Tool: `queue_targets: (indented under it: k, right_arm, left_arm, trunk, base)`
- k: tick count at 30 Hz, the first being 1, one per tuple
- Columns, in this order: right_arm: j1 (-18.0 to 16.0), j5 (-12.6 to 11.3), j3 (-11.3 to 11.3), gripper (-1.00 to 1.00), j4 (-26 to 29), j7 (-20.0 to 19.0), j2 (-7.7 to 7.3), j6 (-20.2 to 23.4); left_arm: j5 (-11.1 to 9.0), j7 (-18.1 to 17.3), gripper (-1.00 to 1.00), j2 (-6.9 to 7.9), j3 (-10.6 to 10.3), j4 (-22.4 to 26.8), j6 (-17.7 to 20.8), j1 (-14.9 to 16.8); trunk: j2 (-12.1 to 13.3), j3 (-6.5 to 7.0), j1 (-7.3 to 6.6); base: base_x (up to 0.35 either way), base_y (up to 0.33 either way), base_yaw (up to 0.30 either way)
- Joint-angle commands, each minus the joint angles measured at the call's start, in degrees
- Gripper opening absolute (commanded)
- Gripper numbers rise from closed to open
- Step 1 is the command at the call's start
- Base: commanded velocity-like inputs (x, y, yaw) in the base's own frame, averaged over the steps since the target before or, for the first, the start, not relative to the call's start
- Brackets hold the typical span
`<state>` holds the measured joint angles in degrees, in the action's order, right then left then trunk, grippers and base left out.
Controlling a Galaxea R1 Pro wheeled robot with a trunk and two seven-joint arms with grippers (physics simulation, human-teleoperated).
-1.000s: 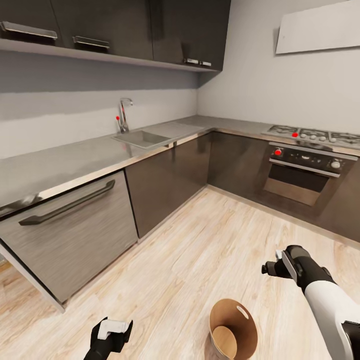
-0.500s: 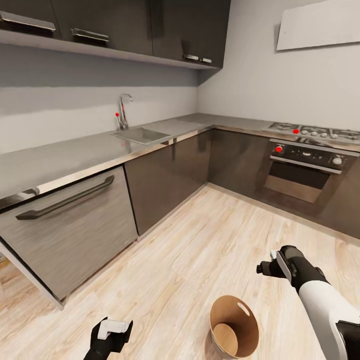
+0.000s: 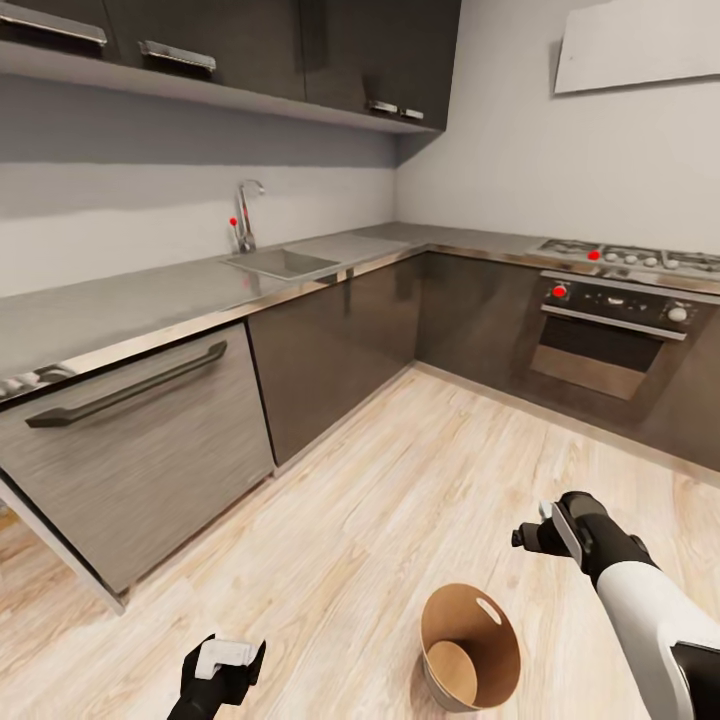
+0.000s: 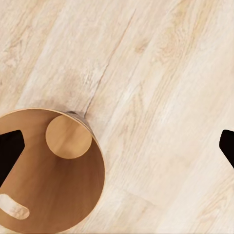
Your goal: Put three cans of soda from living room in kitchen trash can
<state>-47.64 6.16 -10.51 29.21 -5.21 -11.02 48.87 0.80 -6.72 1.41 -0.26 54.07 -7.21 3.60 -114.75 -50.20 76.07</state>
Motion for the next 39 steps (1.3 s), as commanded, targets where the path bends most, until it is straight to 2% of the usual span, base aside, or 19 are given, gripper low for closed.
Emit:
queue_targets:
  k: [1, 27, 39]
  right_arm:
    - [0.00, -0.01, -0.01, 1.00, 0.01, -0.09, -0.02, 0.00]
    - [0.00, 0.06, 0.20, 1.00, -0.03, -0.31, 0.36, 0.00]
    - [0.00, 0.01, 0.12, 1.00, -0.03, -0.54, -0.02, -0.04]
  left_arm:
    - [0.00, 0.01, 1.00, 0.00, 0.00, -0.01, 0.00, 0.00]
    - [0.00, 0.02, 1.00, 0.00, 0.00, -0.01, 0.00, 0.00]
    - [0.00, 0.04, 1.00, 0.00, 0.00, -0.02, 0.00, 0.00]
  trunk:
    - [-0.42, -0.18, 0.23]
    - [-10.84, -4.85, 5.94]
    - [-15.66, -7.01, 8.57]
  base:
    - [0.000, 0.000, 0.000]
    - [0.000, 0.000, 0.000]
    - [0.000, 0.000, 0.000]
